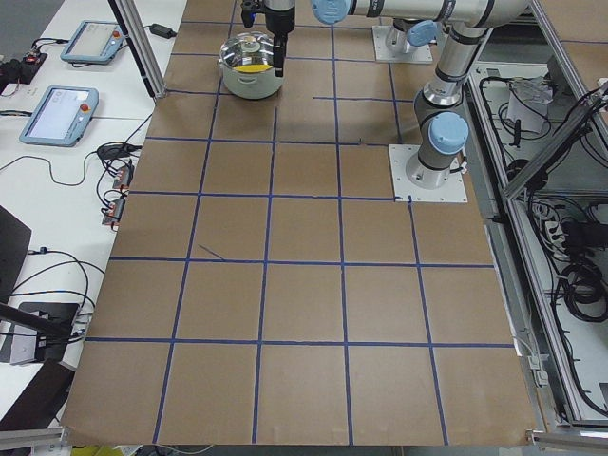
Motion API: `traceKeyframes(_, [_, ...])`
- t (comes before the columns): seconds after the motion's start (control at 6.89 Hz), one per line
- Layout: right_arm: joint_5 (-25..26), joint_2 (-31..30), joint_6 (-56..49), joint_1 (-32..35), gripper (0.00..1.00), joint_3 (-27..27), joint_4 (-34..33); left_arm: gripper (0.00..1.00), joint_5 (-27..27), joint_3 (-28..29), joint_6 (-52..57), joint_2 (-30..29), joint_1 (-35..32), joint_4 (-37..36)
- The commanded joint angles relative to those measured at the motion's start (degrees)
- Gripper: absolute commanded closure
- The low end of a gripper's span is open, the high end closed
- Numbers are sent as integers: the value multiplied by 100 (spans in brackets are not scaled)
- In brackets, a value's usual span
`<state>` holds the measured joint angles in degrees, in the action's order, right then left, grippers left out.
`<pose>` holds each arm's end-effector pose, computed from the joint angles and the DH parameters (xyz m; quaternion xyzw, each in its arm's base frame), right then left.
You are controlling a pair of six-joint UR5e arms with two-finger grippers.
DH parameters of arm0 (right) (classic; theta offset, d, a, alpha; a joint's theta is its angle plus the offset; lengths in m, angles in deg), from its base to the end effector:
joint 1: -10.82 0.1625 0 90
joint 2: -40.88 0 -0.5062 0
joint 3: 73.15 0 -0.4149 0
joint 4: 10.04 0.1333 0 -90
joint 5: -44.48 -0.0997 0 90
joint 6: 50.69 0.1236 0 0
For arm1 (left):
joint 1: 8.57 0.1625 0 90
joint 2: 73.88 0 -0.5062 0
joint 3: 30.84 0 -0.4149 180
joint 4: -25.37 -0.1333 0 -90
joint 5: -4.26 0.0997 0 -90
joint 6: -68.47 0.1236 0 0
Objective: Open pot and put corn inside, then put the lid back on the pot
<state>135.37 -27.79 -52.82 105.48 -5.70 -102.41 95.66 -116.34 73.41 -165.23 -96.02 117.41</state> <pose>0.1883 -0.6932 0.5258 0.0589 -0.9977 0.0315 0.0071 -0.1066 -0.5335 0.5697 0.0207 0.9997 -0.0089 0.0128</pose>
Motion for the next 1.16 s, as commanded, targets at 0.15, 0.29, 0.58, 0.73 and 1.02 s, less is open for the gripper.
traceKeyframes(0.15, [-203, -1039, -113, -263, 1, 924, 36, 0, 0, 6, -248, 20, 9, 76])
traceKeyframes(0.29, [-335, -1356, -209, -377, 1, 1267, 9, 0, 9, 15, -257, 29, -9, 103])
traceKeyframes(0.58, [-327, -1867, -227, -510, 1, 1760, 61, 0, 79, -2, -319, 64, -9, 103])
traceKeyframes(0.73, [-318, -1974, -227, -501, 1, 1971, 18, 0, 79, -2, -319, 64, -9, 112])
traceKeyframes(1.02, [-249, -1992, -227, -492, 0, 2009, 79, 0, 79, -2, -319, 64, 0, 121])
